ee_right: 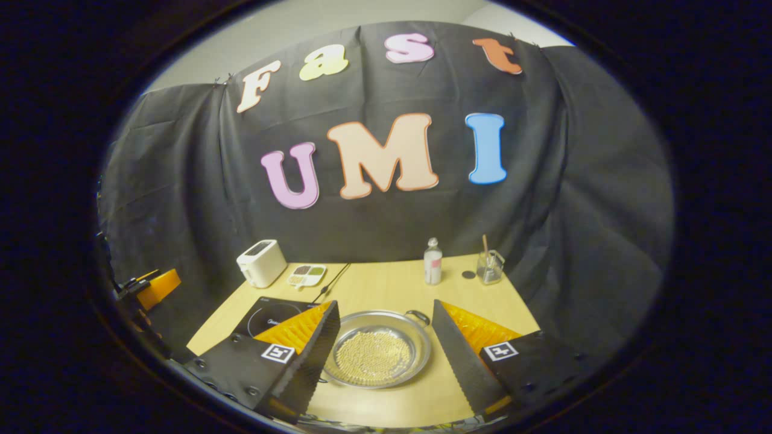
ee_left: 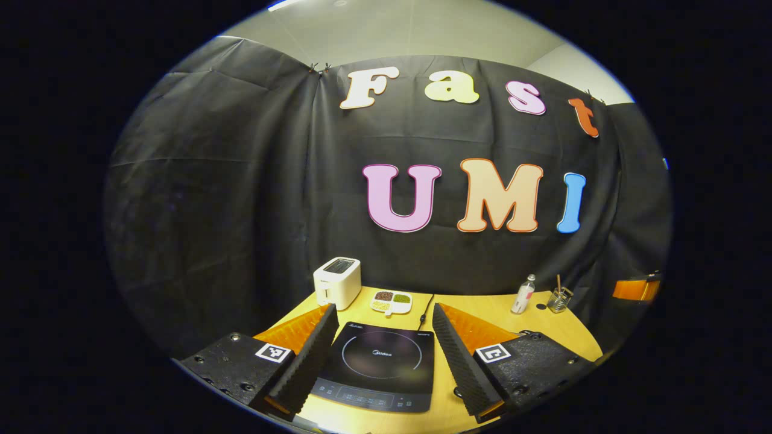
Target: First push the handle of the pot to place it horizontally, then grasp the pot with both hands and set it on the induction cooktop.
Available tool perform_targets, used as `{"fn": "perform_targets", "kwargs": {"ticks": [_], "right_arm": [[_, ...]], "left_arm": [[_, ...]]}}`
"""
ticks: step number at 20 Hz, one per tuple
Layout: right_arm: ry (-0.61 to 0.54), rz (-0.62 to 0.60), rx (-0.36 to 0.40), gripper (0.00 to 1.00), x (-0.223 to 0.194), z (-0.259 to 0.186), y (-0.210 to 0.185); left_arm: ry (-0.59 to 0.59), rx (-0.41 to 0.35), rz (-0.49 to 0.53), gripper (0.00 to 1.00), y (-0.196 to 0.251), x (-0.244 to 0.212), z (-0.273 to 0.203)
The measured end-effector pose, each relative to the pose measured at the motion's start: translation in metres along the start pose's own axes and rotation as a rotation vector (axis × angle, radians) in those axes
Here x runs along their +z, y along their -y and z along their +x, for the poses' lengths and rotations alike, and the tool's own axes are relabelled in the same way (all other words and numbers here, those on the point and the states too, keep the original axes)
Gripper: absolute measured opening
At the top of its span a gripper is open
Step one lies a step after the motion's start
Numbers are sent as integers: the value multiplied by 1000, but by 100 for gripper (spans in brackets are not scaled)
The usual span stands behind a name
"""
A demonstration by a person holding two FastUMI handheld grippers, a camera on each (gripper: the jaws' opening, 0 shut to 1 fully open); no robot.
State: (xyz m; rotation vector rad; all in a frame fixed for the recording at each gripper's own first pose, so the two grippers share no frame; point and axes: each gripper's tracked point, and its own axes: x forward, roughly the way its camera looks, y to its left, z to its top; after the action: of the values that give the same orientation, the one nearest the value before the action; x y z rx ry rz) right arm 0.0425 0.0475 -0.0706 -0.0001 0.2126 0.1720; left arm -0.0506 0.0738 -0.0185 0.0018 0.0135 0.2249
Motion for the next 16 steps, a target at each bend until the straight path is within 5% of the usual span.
{"fn": "perform_targets", "kwargs": {"ticks": [3,5,10,16], "right_arm": [[-69,23,38,97,-23,8,-19],[-96,30,52,83,-33,11,-29],[-107,109,21,4,-45,17,-33],[-170,78,-82,0,-85,14,-19]], "left_arm": [[-12,7,6,92,-9,-5,1],[-17,2,4,92,-13,-7,1],[-21,-15,13,92,-25,-13,2],[-24,-57,46,92,-38,-18,1]]}}
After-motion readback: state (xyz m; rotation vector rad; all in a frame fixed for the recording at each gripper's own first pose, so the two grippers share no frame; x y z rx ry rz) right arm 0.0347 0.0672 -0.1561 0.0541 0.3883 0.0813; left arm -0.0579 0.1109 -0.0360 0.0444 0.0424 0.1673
